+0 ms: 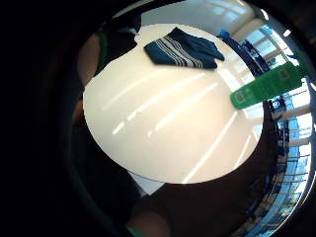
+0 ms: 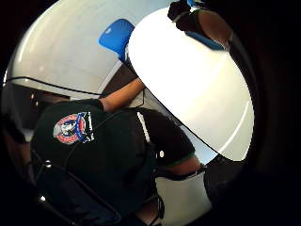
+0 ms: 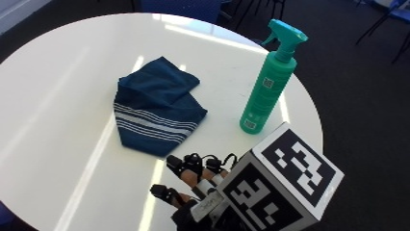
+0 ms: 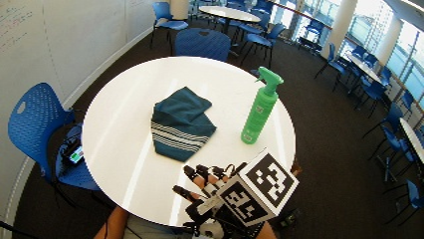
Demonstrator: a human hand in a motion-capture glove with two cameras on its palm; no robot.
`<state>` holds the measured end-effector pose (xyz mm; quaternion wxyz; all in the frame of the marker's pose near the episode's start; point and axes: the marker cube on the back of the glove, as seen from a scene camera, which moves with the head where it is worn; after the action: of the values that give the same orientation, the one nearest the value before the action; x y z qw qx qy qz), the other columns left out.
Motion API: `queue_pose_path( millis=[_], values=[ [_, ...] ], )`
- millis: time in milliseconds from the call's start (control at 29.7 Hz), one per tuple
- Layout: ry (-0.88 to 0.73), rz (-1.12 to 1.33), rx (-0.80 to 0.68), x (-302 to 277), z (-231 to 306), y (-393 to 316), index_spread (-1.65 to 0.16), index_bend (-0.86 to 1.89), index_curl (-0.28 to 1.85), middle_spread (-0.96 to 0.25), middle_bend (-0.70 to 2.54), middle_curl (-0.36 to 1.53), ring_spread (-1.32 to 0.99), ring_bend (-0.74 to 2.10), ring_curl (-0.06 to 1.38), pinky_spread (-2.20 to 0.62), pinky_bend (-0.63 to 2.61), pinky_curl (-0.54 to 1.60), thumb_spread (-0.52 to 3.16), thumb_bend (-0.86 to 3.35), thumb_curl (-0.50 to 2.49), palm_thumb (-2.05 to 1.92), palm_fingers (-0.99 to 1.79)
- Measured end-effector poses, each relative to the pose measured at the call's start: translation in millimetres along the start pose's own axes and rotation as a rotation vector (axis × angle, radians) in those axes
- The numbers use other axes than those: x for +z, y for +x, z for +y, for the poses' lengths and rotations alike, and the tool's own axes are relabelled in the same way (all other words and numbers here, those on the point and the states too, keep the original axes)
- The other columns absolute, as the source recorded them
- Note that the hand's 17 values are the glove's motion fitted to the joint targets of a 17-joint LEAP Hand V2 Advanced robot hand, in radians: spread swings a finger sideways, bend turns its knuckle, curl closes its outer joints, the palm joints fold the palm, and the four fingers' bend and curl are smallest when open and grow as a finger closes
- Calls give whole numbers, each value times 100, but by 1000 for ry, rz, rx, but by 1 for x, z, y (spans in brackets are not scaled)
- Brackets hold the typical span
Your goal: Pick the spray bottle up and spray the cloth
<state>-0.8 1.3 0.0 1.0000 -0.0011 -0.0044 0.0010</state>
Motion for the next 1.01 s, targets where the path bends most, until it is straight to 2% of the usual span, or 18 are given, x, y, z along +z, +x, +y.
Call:
queue_pose_path(
  millis=[168, 370, 1009],
  values=[
    [6, -7, 4, 0, 0, 0, -34, 38, 17, -11, 18, 9, -6, 26, 11, 14, 34, 14, 68, 20, 10, 35, 50],
    [9, -7, 8, 0, 0, 0, -41, 37, 23, -13, 17, 13, -8, 26, 15, 18, 33, 19, 90, 17, 14, 37, 49],
    [71, -22, -29, -3, 1, -4, -45, 32, 31, -15, 17, 21, -10, 24, 21, 21, 26, 25, 112, 7, 23, 43, 54]
  ],
)
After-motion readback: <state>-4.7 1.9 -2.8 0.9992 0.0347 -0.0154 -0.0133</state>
